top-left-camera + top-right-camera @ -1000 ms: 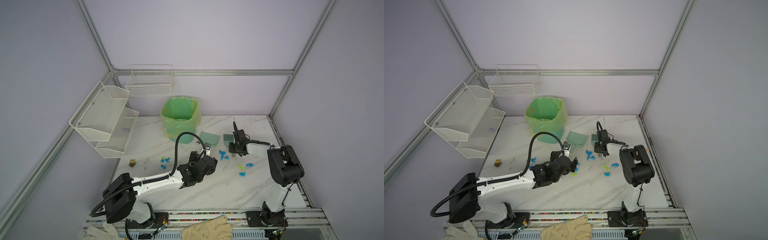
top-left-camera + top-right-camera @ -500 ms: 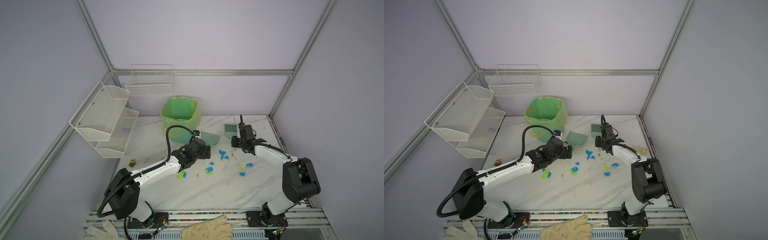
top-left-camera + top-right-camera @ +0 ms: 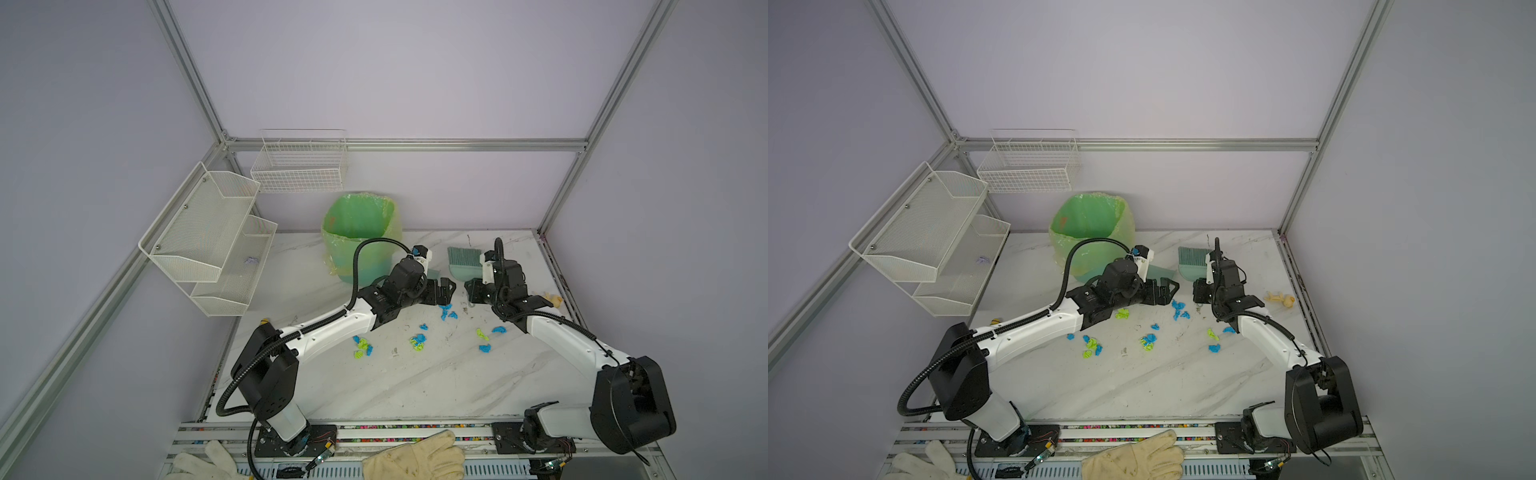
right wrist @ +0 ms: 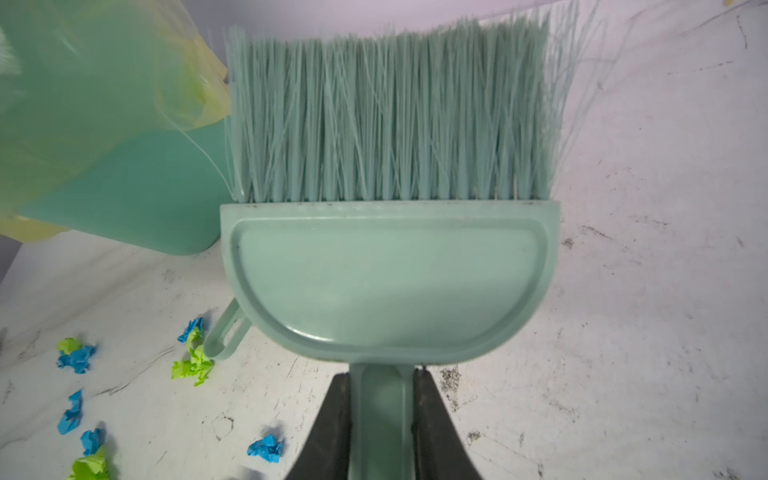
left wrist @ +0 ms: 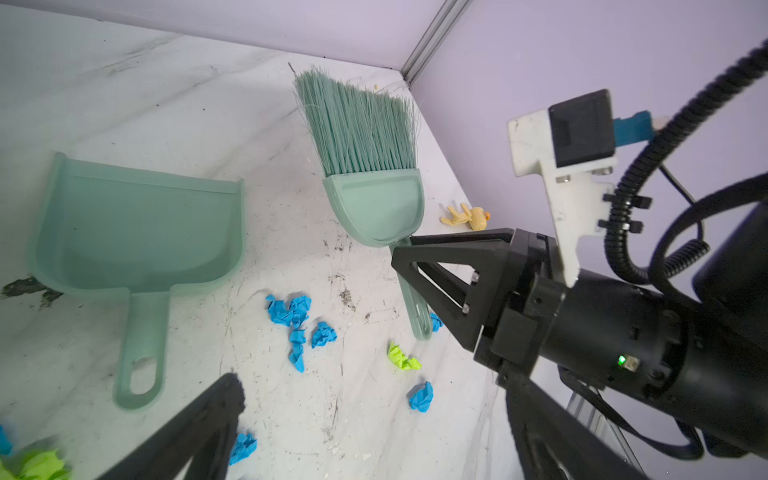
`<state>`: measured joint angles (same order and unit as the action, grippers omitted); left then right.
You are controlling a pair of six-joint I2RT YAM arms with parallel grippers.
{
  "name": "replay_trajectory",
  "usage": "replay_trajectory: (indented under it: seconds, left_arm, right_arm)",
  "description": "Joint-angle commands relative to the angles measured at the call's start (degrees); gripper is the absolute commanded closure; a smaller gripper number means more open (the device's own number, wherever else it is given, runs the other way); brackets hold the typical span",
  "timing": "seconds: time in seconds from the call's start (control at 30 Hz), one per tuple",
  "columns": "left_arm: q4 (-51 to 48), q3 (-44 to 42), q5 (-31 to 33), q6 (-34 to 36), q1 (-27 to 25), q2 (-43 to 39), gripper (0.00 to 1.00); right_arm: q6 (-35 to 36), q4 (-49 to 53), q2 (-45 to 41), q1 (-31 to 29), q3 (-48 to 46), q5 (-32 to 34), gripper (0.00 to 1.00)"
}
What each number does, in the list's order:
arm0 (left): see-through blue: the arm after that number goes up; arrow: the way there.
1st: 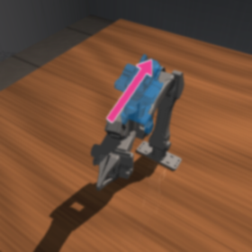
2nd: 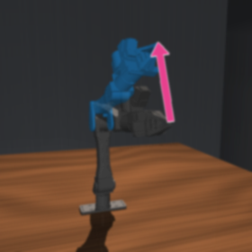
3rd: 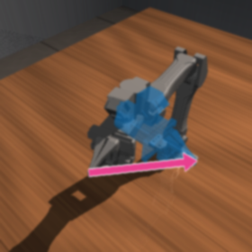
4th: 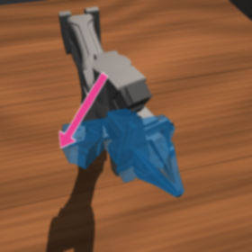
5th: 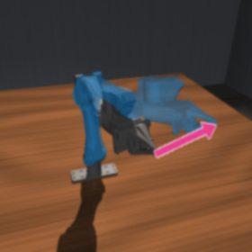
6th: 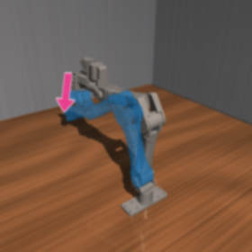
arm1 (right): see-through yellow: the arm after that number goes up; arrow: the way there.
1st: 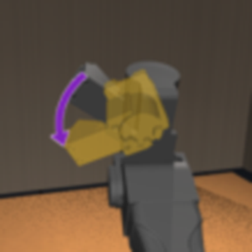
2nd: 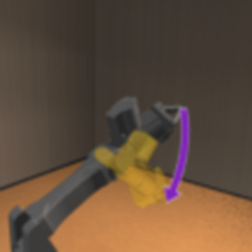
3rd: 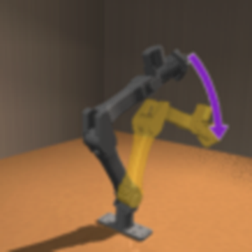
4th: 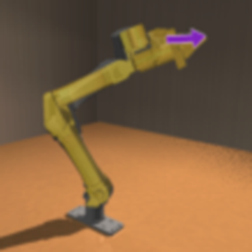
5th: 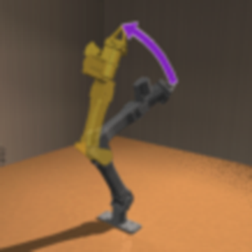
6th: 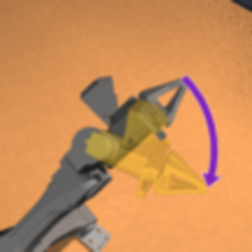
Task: Sweep away the paper scraps from the table
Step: 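Lift the brush with the right gripper while the left gripper moves toward it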
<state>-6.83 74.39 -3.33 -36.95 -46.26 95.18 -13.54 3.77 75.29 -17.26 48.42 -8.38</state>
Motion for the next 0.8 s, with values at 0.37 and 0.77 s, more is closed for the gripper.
replay_trajectory:
  seconds: [0.37,0.77]
  left_arm:
    - [6.73,10.99,-3.71,-2.18,0.28,6.15,0.14]
    - [11.07,13.2,-6.68,-4.58,2.33,10.61,0.4]
  right_arm:
    - [-2.45,-7.94,-7.47,0.2,-4.98,-7.26,1.0]
    - [-1.61,-8.41,-11.04,0.13,-6.65,-9.49,1.0]
